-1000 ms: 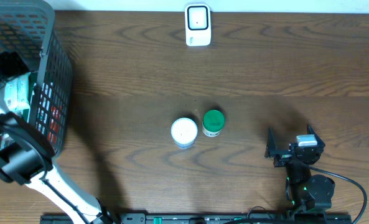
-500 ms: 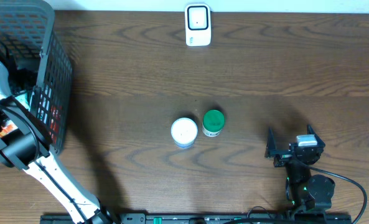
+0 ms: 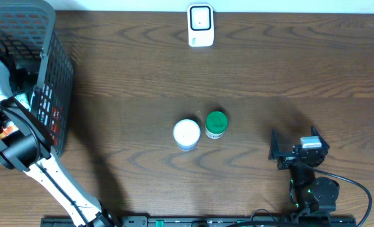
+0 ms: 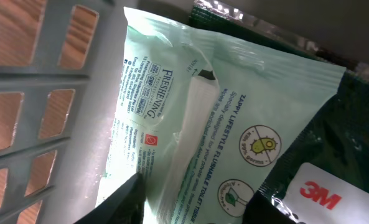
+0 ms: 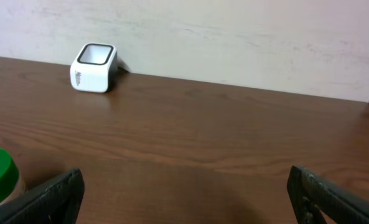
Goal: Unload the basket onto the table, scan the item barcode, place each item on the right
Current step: 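Reach the left gripper into the basket to the mint wipes pack, then grasp the mint wipes pack and carry it toward the scanner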
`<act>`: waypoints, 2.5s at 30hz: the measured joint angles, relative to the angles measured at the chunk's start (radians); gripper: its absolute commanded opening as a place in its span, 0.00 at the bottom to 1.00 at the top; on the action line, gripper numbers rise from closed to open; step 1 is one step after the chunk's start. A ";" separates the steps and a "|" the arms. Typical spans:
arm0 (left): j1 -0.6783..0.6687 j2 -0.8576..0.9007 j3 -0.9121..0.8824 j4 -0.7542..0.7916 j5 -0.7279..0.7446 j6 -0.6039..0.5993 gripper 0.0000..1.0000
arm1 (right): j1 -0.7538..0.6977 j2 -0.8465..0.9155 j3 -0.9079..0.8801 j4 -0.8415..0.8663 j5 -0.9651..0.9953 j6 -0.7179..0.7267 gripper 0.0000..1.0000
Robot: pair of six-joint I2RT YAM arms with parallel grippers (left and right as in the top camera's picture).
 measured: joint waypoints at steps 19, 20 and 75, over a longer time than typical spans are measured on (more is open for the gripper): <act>-0.005 -0.252 -0.012 0.115 -0.036 -0.056 0.07 | 0.000 0.000 0.000 0.000 0.000 0.000 0.99; -0.005 -0.296 -0.012 0.125 -0.039 -0.070 0.07 | 0.000 0.000 0.000 0.000 0.000 0.000 0.99; -1.059 -0.330 -0.491 0.043 0.053 -0.513 0.75 | 0.000 0.000 0.000 0.000 0.000 0.000 0.99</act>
